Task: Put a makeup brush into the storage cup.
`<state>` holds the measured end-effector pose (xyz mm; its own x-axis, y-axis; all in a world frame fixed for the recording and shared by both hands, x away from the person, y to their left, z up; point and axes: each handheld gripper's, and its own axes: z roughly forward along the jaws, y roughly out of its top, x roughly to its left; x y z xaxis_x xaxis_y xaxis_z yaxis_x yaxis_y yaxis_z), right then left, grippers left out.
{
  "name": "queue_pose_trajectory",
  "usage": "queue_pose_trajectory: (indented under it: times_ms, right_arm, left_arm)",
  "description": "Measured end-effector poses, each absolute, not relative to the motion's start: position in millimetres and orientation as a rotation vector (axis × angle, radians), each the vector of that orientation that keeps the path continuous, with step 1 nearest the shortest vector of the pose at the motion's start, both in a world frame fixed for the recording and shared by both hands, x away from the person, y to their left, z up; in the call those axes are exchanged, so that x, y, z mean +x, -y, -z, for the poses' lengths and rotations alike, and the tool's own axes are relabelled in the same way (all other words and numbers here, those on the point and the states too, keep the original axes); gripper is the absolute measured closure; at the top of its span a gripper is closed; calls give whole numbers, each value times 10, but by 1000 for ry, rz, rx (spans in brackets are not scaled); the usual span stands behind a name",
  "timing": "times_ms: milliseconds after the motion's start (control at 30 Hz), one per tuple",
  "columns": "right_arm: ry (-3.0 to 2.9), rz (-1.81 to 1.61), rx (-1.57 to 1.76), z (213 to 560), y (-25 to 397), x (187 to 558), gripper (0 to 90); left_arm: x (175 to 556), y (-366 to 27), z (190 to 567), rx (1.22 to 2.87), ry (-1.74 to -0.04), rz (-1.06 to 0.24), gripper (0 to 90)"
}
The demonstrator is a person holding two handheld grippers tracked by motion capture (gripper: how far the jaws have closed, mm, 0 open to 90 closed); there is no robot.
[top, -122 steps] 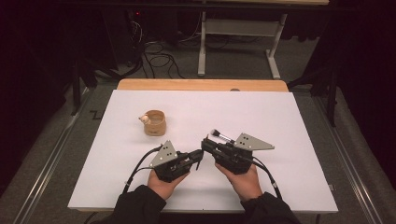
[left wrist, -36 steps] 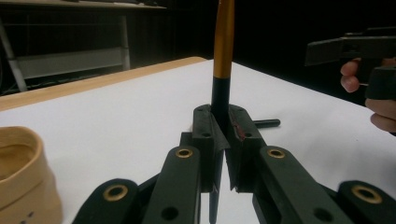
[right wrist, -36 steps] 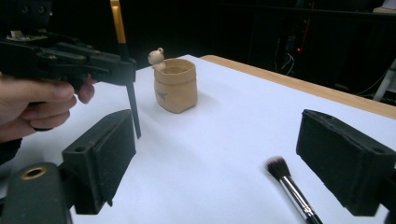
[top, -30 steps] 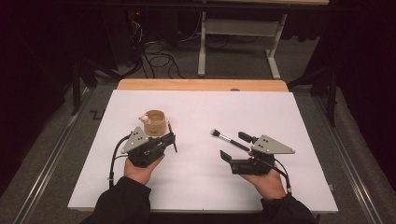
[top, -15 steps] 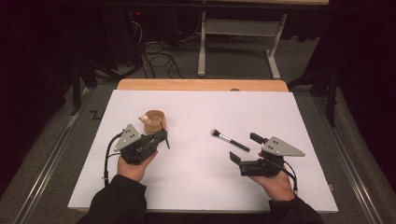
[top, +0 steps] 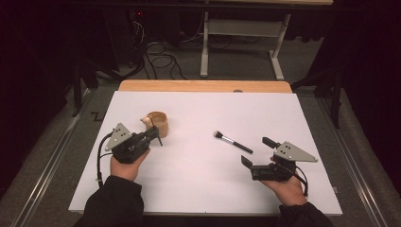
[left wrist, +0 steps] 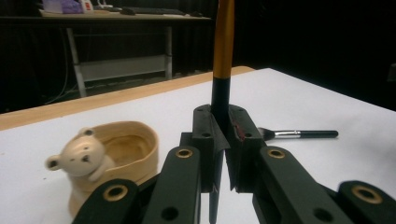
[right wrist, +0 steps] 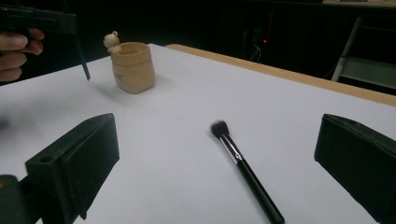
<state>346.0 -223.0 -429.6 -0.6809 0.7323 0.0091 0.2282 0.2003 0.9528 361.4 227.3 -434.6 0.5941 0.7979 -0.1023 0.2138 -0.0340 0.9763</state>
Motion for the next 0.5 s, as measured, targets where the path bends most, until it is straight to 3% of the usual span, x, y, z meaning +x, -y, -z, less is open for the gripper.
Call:
queue_pose_trajectory:
  times_ms: [500]
  right_arm:
    - [-2007,-1467,924,4367,2380,3470,4]
  left_arm:
    - [3638,-2602,4336,1517,-959,-646,832]
